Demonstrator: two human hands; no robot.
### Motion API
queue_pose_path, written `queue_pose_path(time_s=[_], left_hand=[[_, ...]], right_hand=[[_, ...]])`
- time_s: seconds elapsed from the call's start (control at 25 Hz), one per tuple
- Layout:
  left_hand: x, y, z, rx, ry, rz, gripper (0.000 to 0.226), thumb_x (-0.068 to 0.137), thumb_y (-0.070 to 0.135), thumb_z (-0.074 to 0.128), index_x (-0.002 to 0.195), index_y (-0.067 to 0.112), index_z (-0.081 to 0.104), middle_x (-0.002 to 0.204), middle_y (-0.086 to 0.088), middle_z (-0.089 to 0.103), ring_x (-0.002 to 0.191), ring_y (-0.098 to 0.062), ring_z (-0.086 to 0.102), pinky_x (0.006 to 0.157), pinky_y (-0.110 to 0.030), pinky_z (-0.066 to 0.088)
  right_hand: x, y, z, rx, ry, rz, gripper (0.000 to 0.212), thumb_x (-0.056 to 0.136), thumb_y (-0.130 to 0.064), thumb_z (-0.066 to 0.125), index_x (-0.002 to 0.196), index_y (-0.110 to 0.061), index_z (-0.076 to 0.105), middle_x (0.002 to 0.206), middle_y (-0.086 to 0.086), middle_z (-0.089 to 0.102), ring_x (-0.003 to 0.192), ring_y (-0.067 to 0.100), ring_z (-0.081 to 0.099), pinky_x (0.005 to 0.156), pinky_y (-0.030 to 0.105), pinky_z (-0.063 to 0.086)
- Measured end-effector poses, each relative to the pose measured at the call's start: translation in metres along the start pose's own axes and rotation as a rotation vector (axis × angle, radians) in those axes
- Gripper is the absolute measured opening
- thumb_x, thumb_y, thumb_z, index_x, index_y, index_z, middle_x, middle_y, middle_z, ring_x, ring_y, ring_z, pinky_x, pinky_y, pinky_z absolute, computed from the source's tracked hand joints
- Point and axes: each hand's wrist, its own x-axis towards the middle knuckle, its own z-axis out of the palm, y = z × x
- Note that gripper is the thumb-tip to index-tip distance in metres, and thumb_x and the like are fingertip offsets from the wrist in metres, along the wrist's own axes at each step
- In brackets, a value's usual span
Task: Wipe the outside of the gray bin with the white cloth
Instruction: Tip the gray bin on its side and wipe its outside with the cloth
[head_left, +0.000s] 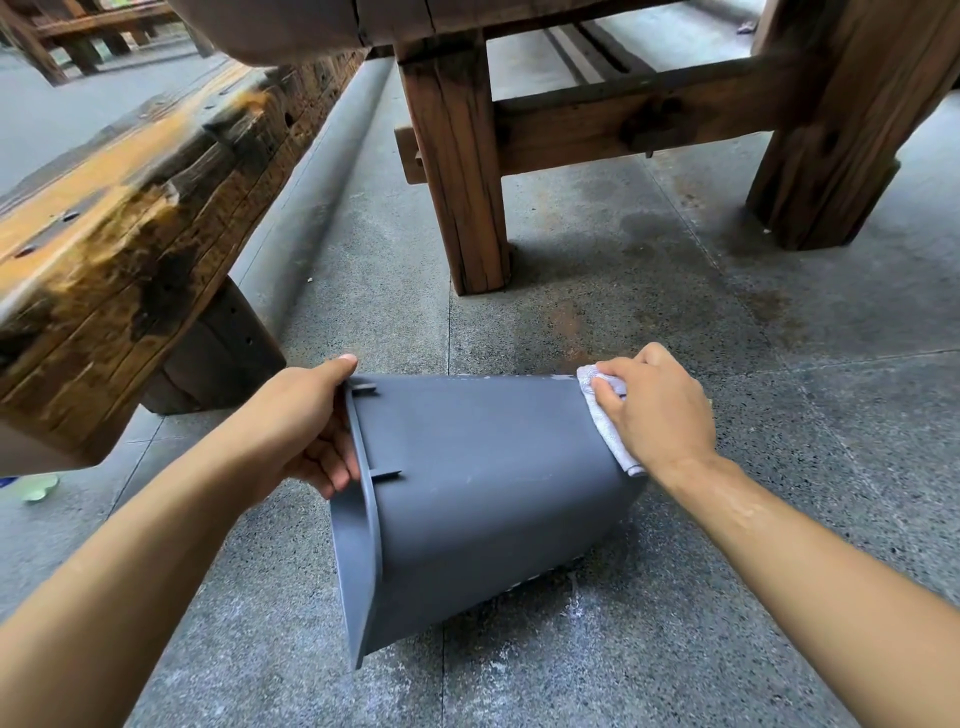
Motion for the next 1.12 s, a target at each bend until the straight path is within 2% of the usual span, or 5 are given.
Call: queue_pose_path(time_s=[0.36,0.52,0.64,0.84,1.12], left_hand=[[0.002,-0.008,0.002,-0.372,0.025,-0.041,0.042,0.101,0.04,0.048,0.081,0.009,0.069,0.07,-0.01,0.074,0.058,-0.025,0.071,0.054,-0.038,0.06],[0.008,-0.016,0.001,-0.48,0.028,-0.07,0.059,0.098,0.041,0.048,0.052,0.012,0.072,0.066,-0.008,0.072,0.055,-0.024,0.069,0.066,-0.037,0.053],[0.008,-0.018,-0.003,-0.508,-0.112,-0.171,0.069,0.092,0.057,0.042,0.077,0.003,0.083,0.096,-0.021,0.078,0.077,-0.037,0.077,0.075,-0.042,0.053],[0.004,-0.022,0.007,-0.516,-0.139,-0.229,0.067,0.088,0.055,0.041,0.068,0.005,0.081,0.078,-0.018,0.078,0.06,-0.033,0.075,0.062,-0.034,0.055],[-0.007,0.0,0.023,-0.533,0.136,-0.137,0.017,0.09,0.026,0.051,0.083,0.01,0.054,0.065,-0.016,0.064,0.049,-0.029,0.064,0.05,-0.035,0.057]], right_hand=[[0.003,0.028,-0.008,-0.129,-0.126,0.113,0.017,0.092,-0.035,0.061,0.099,-0.033,0.076,0.094,0.002,0.05,0.088,0.037,0.064,0.068,0.035,0.044],[-0.011,0.027,-0.011,-0.017,0.039,0.119,0.016,0.09,-0.033,0.064,0.1,-0.03,0.076,0.093,0.0,0.051,0.079,0.032,0.062,0.066,0.034,0.048],[-0.017,0.012,-0.02,0.091,0.154,0.071,0.016,0.088,-0.033,0.068,0.102,-0.03,0.076,0.094,-0.002,0.054,0.078,0.028,0.062,0.067,0.038,0.053],[-0.017,-0.017,-0.031,0.289,0.235,0.017,0.021,0.084,-0.031,0.071,0.105,-0.03,0.073,0.1,-0.002,0.057,0.086,0.024,0.063,0.073,0.039,0.054],[-0.031,-0.068,-0.042,0.367,0.229,-0.182,0.024,0.084,-0.031,0.072,0.107,-0.024,0.074,0.098,-0.003,0.058,0.084,0.018,0.061,0.069,0.036,0.054]])
